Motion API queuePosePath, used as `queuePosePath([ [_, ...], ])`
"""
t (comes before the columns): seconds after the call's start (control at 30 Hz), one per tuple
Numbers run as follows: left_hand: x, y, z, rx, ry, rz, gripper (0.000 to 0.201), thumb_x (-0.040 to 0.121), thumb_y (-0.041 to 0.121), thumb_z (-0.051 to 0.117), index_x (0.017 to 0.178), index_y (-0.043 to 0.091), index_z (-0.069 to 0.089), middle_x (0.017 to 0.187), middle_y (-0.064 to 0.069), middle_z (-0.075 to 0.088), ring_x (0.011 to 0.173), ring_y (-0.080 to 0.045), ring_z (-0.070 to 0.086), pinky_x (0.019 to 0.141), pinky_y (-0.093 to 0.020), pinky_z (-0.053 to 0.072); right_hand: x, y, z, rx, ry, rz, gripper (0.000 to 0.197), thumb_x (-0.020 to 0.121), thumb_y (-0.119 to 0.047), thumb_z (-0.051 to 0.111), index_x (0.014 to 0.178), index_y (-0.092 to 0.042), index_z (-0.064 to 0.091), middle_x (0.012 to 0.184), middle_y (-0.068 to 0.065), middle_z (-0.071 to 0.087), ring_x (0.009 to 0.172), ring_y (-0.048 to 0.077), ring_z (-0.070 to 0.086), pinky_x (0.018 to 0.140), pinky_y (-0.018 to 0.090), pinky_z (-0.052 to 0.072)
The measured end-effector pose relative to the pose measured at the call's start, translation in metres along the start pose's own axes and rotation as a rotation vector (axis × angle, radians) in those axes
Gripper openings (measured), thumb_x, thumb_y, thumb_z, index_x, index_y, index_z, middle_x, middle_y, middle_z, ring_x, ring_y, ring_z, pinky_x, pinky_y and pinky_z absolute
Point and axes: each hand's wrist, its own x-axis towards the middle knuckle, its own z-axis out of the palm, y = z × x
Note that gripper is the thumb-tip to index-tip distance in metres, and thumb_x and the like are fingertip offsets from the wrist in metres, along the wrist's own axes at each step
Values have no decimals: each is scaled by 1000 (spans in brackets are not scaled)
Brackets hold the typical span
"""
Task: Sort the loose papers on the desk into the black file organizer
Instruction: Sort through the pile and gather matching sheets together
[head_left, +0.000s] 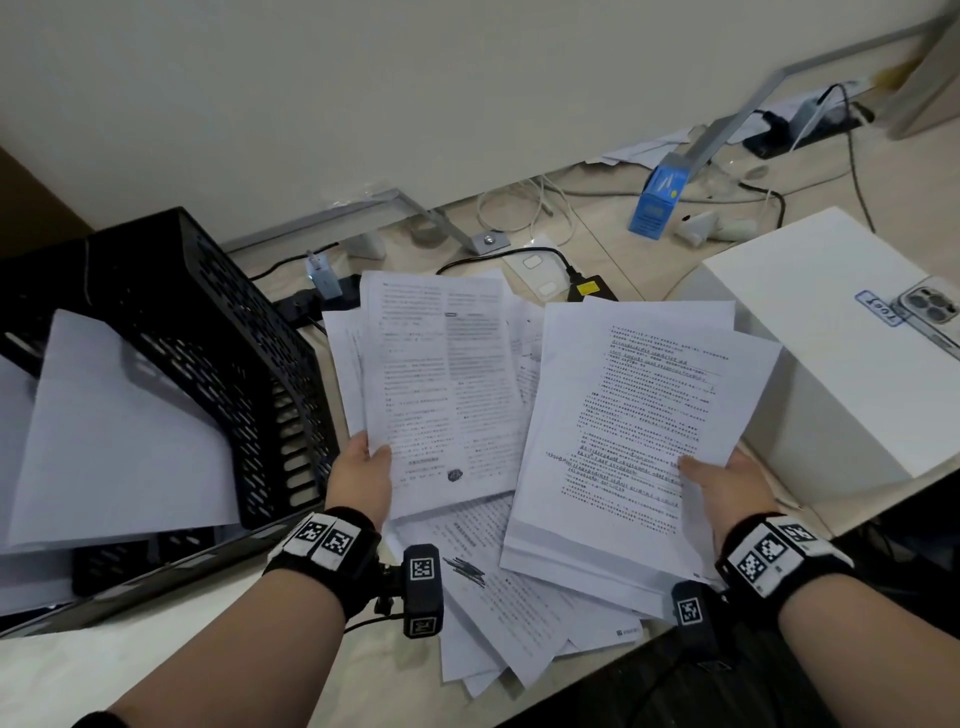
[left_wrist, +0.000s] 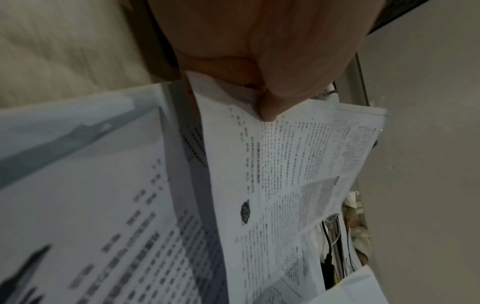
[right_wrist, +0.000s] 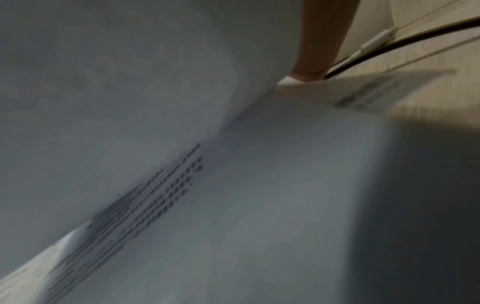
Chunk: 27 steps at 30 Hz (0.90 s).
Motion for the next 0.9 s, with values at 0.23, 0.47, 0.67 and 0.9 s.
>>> queuePosePath([
  [0.23,1,4,5,382,78,207,70,96,20,60,157,25,26,164,-3,21,147,-26,29,121,-47,29,-1,-9,0,22,35,-1,17,95,0,60,96,-16,65,104,5,70,87,17,64,84,28,47],
  [0.47,-40,44,31,142,-306,207,59,96,48,59,150,29,43,146,12,50,134,-7,47,109,-30,38,-20,-41,13,175,-159,-52,26,95,3,59,117,-11,65,103,-3,72,88,11,70,75,22,50],
  [0.67,-48,63,51,-87,-484,84,49,82,44,76,123,18,67,117,-2,76,109,-25,72,101,-52,52,-27,-52,33,259,-434,-63,43,75,-10,75,117,-4,70,116,15,74,104,32,73,87,43,60],
  [0.9,-56,65,45,-268,-416,51,27,102,11,54,126,9,65,116,-10,75,109,-31,71,96,-47,55,-33,-40,25,25,-594,49,48,74,-24,87,116,-8,71,112,9,77,103,27,74,99,50,54],
])
